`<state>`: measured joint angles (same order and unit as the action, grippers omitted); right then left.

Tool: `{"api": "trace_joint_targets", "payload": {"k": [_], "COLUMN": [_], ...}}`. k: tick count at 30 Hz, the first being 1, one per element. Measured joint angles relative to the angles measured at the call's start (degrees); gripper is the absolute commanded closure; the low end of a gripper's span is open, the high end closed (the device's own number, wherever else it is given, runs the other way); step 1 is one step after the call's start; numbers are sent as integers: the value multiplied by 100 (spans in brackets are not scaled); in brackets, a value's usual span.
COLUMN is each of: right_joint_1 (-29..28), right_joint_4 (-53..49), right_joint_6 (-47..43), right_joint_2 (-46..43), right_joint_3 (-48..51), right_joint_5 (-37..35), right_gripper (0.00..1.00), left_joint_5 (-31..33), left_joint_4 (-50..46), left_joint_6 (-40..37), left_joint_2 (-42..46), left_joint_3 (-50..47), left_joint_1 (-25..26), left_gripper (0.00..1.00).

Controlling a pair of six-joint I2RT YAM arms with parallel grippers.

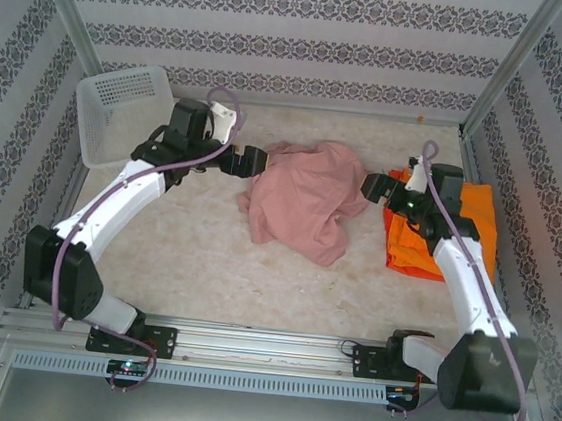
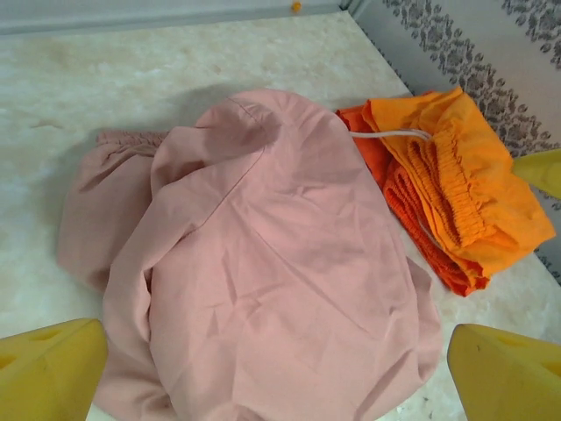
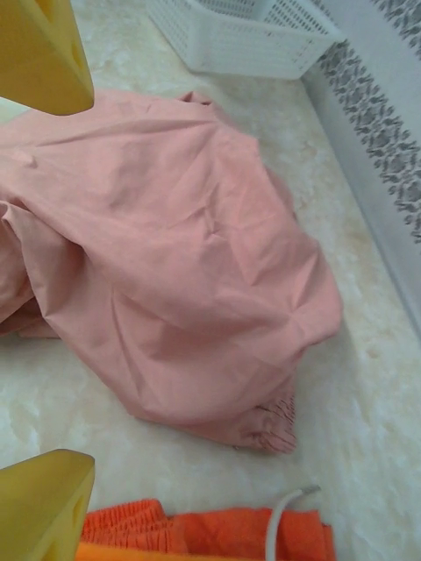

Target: Fold and stack the shorts

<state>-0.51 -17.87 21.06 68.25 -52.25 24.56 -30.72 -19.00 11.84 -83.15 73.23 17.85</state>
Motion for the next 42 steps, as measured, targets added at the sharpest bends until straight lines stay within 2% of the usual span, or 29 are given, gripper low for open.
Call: {"api": "trace_joint_targets", "payload": {"k": [8,11,14,16,17,19,23,25,27,30,34,39,42], "right_joint_1": [-979,-1132,-1165,-1165,-1165,-1165,-1176,-1176,-1176,-1172,-1161,-1213,-1410], "right_joint_4": [-479,-557,-616,-610,-605,-577,-553,-564,-573,-546,-527,-361,-111], "right_joint_6": [17,190,422,586,656,807,975,1029,1027,1023,951,627,365], "right_joint_2": [1827,2391,2874,3115,3215,3333,3473,3521,3526,3462,3051,1961,1237], "right_joint_3": [-1379,-1532,-1530,-1530,-1530,-1530,-1674,-1891,-2170,-2608,-2973,-3053,-3032], "right_joint_5": [-826,-951,-979,-968,-946,-887,-778,-708,-669,-647,-629,-514,-442], "right_gripper": [5,13,32,39,47,56,79,89,93,100,100,100,100], "left_joint_5": [101,98,98,92,81,74,-4,-7,63,278,614,734,656], "left_joint_4": [603,761,866,979,1038,1152,1436,1458,1379,1158,734,448,264], "left_joint_6": [970,1259,1440,1552,1596,1711,1996,2046,2015,1860,1491,1167,1021], "left_joint_2": [79,-131,-505,-841,-1023,-1425,-2044,-2186,-2212,-2168,-2002,-1657,-1589], "left_joint_3": [-1091,-1357,-1408,-1397,-1388,-1373,-1364,-1266,-986,-256,1102,2208,2649], "left_joint_1": [7,37,157,260,308,396,470,470,452,396,105,-385,-461], "left_gripper": [2,4,9,16,21,31,74,89,98,100,100,100,100]}}
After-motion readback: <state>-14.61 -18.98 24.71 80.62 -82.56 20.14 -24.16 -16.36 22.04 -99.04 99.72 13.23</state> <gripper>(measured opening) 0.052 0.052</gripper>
